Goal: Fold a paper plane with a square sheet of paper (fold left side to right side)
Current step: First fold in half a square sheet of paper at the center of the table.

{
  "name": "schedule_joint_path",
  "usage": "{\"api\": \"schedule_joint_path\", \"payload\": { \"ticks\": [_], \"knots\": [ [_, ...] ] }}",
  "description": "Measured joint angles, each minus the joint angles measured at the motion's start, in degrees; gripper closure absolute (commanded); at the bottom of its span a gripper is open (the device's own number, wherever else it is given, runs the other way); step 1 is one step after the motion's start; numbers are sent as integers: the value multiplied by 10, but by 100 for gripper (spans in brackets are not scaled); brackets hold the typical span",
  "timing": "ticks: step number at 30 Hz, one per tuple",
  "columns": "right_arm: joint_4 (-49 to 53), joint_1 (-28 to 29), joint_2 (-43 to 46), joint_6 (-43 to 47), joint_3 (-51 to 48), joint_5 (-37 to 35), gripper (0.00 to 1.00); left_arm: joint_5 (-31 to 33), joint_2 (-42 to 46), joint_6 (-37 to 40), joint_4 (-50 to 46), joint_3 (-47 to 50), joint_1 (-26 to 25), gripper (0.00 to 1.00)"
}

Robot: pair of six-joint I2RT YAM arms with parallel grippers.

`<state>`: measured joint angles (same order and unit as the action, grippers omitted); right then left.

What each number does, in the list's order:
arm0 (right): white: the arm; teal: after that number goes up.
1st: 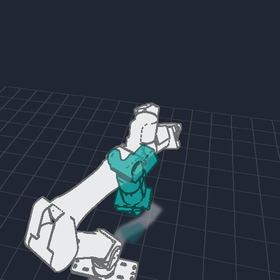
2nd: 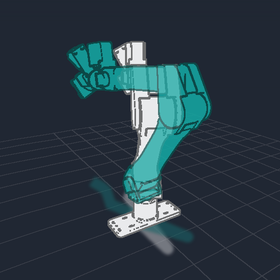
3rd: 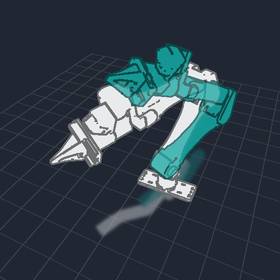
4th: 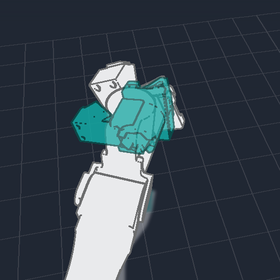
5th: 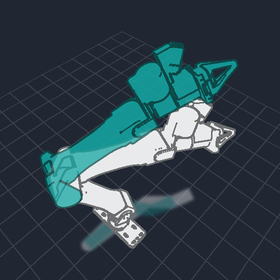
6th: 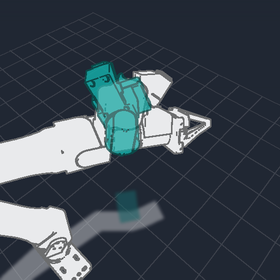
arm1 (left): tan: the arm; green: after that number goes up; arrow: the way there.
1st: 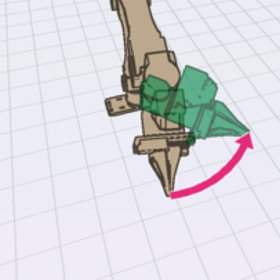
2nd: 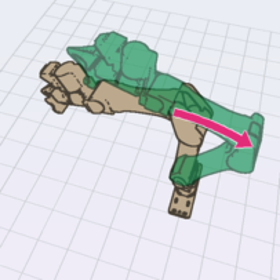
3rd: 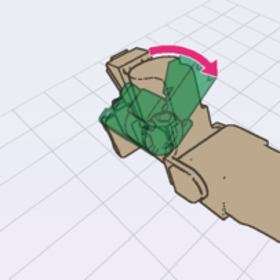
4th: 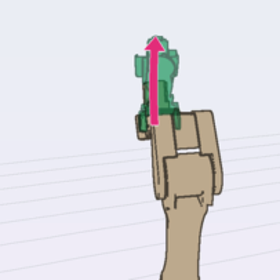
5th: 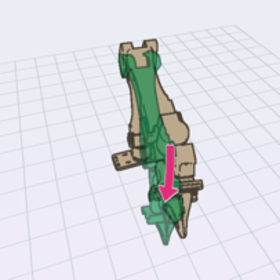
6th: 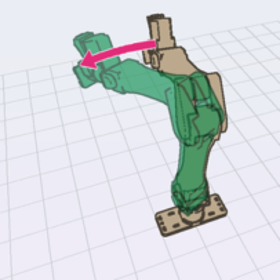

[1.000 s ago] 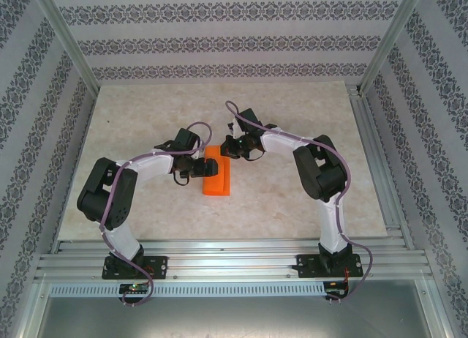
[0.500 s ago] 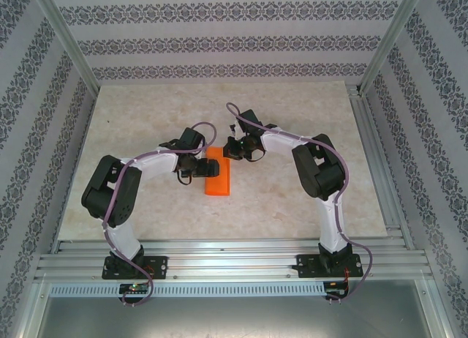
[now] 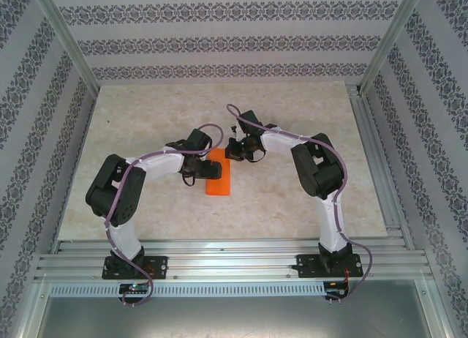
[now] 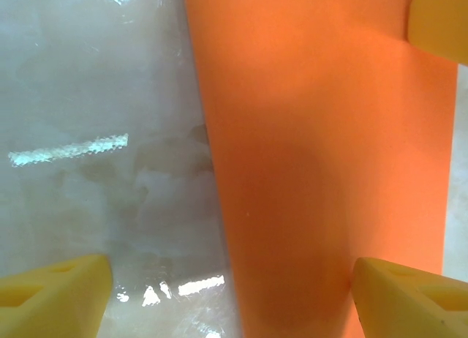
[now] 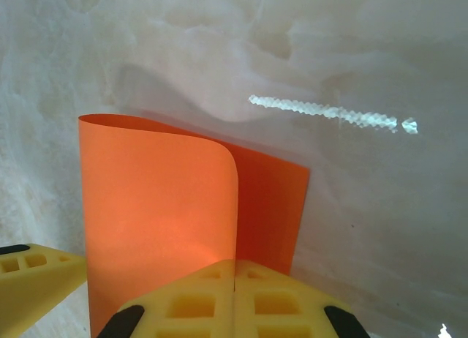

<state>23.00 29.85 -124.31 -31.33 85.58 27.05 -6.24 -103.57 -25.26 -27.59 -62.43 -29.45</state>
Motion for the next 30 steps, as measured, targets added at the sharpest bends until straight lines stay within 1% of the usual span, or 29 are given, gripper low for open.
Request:
{"api": "schedule_joint_path", "payload": {
  "ticks": [14, 30],
  "knots": [
    [1, 0, 0, 0, 0, 0, 100, 13, -8, 4, -13, -10, -4, 15],
    [-3, 0, 0, -1, -15, -2, 100, 55, -18, 13, -23, -18, -24, 15]
  ]
}}
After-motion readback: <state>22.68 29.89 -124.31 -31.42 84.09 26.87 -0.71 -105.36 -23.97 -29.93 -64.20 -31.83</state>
